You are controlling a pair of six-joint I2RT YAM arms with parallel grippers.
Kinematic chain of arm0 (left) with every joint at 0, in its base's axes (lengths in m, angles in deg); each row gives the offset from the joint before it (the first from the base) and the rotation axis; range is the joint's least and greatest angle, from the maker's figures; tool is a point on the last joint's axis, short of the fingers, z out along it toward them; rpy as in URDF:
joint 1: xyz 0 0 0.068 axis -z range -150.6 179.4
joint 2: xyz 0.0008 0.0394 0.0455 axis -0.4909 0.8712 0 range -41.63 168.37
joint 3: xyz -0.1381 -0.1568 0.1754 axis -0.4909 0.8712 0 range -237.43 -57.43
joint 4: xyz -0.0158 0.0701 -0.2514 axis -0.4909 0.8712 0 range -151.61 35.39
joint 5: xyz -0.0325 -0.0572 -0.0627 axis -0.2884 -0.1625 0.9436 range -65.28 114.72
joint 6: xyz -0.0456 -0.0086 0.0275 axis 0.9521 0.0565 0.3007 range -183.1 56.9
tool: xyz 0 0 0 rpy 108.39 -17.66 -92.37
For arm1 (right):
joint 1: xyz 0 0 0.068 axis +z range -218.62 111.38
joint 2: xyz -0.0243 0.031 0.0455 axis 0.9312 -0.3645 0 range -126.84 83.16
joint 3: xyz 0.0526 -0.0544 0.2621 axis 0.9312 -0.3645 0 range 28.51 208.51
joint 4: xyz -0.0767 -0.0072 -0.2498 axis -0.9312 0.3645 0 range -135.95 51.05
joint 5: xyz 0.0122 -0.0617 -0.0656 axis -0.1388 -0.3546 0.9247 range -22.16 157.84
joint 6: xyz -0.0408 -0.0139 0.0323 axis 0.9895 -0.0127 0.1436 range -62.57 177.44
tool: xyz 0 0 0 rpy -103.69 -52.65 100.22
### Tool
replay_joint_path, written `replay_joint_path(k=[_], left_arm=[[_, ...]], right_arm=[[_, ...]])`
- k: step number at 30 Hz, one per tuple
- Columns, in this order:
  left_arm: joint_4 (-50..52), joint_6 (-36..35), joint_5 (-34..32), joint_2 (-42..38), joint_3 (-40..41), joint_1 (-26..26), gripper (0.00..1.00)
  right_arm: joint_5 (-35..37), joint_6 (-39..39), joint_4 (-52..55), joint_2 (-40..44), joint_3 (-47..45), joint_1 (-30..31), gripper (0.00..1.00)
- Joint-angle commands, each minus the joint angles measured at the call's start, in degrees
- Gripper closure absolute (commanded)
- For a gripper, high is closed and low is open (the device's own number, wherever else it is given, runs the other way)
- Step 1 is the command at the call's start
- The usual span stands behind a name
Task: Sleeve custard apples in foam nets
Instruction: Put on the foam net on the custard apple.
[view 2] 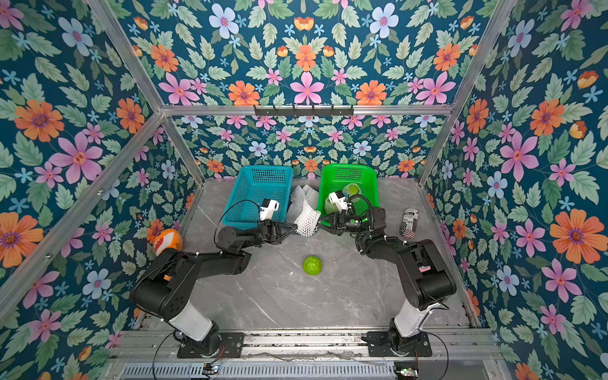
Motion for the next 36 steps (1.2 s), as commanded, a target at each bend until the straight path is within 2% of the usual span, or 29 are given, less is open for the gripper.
replay_joint_path(k=[1,15,20,25,30,36], left_arm=[[-5.8,-2.6,1.1,1.2,1.5,0.1,1.00],[-5.8,-8.5,0.5,8.1,7.4,0.9,1.00],[-5.8,-10.4,0.6,10.5,8.8,1.2,1.00],[-5.8,-12.1,1.1,14.0,9.6,1.6,1.00],[-5.8,-13.7,1.0,17.7,10.8,1.8,1.00],[-5.8,-14.3,0.5,19.9,10.6,1.7,1.00]], right_arm=[[-0.9,2.0,-3.3,-0.3,-1.8,-0.2,1.00],[2.0,8.3,-3.3,-4.9,-10.3,-0.4,1.00],[2.7,13.4,0.6,-6.6,-13.0,-0.5,1.00],[3.5,15.4,0.0,-10.3,-14.8,-0.5,1.00],[4.3,15.2,-3.1,-15.0,-15.7,-0.5,1.00],[4.0,15.3,-3.1,-15.6,-15.9,-0.5,1.00]])
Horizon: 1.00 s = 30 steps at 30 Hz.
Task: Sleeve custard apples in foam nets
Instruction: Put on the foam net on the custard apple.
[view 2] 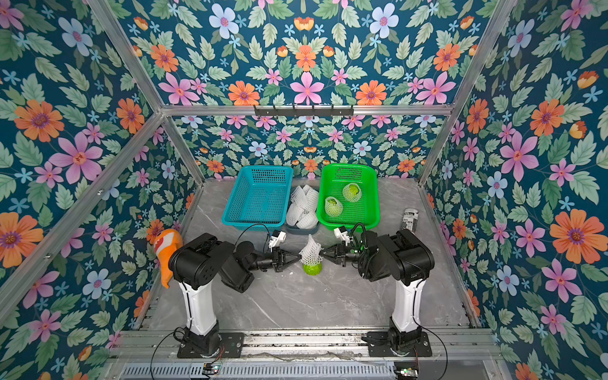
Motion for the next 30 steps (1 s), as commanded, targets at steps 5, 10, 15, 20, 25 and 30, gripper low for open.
replay_joint_path(k=[5,10,15,20,25,30], left_arm=[[-5.6,-1.7,0.6,1.7,0.4,0.0,1.00],[-5.6,-1.9,1.0,2.0,1.3,0.3,1.00],[-5.6,-2.8,1.1,3.0,1.8,0.6,1.00],[-5.6,-3.6,0.8,4.4,2.3,1.1,1.00],[-5.6,-4.4,0.7,6.6,2.7,1.1,1.00],[-5.6,-4.5,0.8,7.8,2.5,1.1,1.00]], right_arm=[[-0.3,1.4,-3.2,-0.7,-1.8,-0.6,1.00],[-0.2,2.0,-3.2,-0.9,-3.0,-0.6,1.00],[0.6,3.1,-3.2,-1.4,-3.9,-0.6,1.00],[1.1,4.2,-2.8,-1.6,-4.7,-0.6,1.00],[2.1,5.0,-3.2,-2.8,-5.7,-0.6,1.00],[3.1,5.8,-3.2,-4.5,-6.2,-0.6,1.00]])
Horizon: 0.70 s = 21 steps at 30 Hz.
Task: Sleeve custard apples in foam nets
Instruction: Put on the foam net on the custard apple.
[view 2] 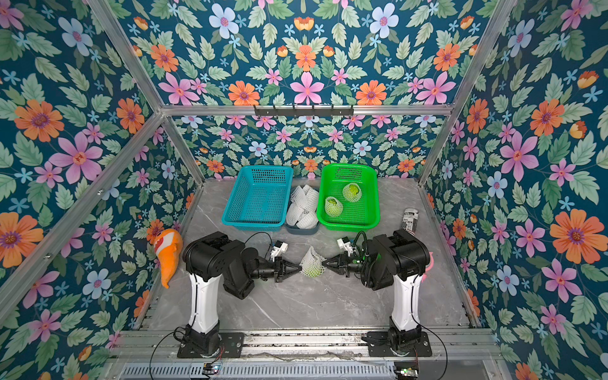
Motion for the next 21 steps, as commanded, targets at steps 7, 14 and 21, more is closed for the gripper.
replay_joint_path(k=[7,14,21], left_arm=[[-5.5,-0.4,0.9,2.5,-1.0,0.0,1.00],[-5.5,0.4,1.3,5.1,-2.0,-0.1,1.00],[-4.9,0.3,1.1,4.5,-1.0,-0.1,1.00]], right_arm=[[3.0,1.1,-2.8,-1.4,-0.3,0.1,1.00],[4.8,2.9,1.2,-1.1,-0.1,0.0,1.00],[9.0,8.3,12.2,4.7,-1.1,0.0,1.00]])
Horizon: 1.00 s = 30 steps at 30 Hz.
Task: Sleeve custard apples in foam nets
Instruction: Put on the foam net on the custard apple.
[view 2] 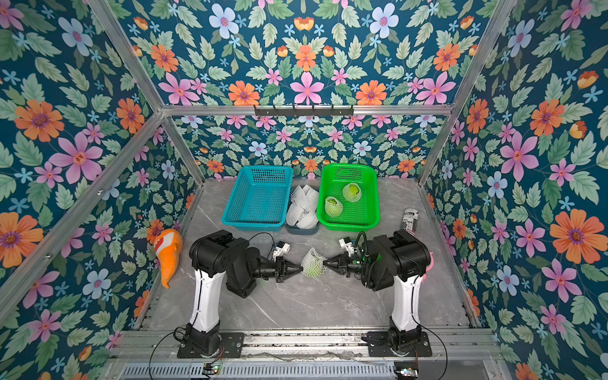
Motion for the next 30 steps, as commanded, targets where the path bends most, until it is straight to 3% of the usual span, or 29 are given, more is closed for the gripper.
replay_joint_path(k=[1,8,14,18,21,24,30], left_arm=[[-2.1,-2.1,-1.5,0.0,0.9,0.0,1.00],[6.5,-5.8,-3.6,-1.3,1.3,-0.2,1.00],[31.5,-18.3,-7.7,-8.5,-0.9,-0.1,1.00],[38.9,-21.2,-9.5,-9.4,-2.5,-0.1,1.00],[39.0,-20.8,-10.2,-8.9,-2.7,0.1,1.00],[40.9,-21.4,-10.7,-9.4,-3.8,0.5,1.00],[54.9,-29.1,-13.3,-12.3,-7.3,2.4,1.00]], right_arm=[[3.8,5.8,9.7,3.4,-0.2,-0.1,1.00],[5.8,10.6,22.1,9.7,0.8,0.3,1.00],[5.5,9.4,20.1,8.0,1.3,2.2,1.00],[6.1,7.3,16.5,7.1,1.0,2.3,1.00],[6.8,7.7,18.2,8.7,0.8,2.4,1.00],[8.2,10.6,24.4,11.5,1.4,2.9,1.00],[11.7,17.5,38.4,15.0,4.5,5.2,1.00]])
